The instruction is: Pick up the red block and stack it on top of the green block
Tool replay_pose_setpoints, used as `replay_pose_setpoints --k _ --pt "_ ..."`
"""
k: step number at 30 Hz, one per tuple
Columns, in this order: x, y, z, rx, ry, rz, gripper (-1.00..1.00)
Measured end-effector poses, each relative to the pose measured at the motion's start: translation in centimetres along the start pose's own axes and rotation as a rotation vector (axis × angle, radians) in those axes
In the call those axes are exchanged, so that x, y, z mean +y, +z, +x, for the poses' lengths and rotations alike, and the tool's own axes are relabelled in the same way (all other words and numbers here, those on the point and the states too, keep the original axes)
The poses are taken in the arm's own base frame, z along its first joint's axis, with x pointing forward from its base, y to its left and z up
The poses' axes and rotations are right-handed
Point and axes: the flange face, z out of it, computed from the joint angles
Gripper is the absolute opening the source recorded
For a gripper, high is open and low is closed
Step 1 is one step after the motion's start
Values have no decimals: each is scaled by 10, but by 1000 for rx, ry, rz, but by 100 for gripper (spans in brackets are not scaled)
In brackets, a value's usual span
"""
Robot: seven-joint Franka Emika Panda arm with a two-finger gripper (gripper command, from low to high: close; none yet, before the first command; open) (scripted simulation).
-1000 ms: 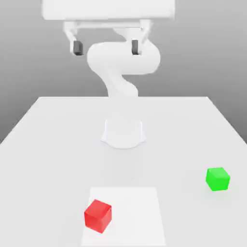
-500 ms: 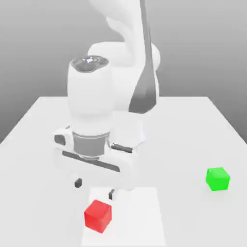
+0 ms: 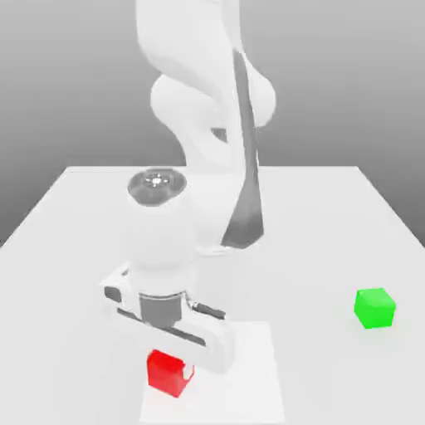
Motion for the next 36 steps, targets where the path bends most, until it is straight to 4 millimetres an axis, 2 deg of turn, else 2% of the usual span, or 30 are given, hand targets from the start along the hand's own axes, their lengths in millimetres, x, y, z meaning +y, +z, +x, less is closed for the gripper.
replay_pose_setpoints --k 1,2,3,5,8,10,12,15,18,22,23,30,36 --pt "1 -11 0 0 0 0 -100" --pt "-3 -20 -12 -1 -38 2 -100" --pt "-11 -24 -35 -5 -119 4 -100" --pt "-24 -32 -93 -12 -305 9 -100" --pt "-29 -42 -199 -19 -648 12 -100" --pt "-18 -48 -259 -19 -857 12 -100" --pt "1 -53 -315 -16 -1062 10 -100" --pt "38 -58 -383 -6 -1347 2 -100" --pt "42 -41 -391 2 -1396 1 -100" --pt "43 -4 -390 2 -1400 0 -100" --pt "44 3 -391 1 -1402 0 100" --pt "44 3 -391 1 -1402 0 100" --pt "45 -47 -392 3 -1407 0 100"
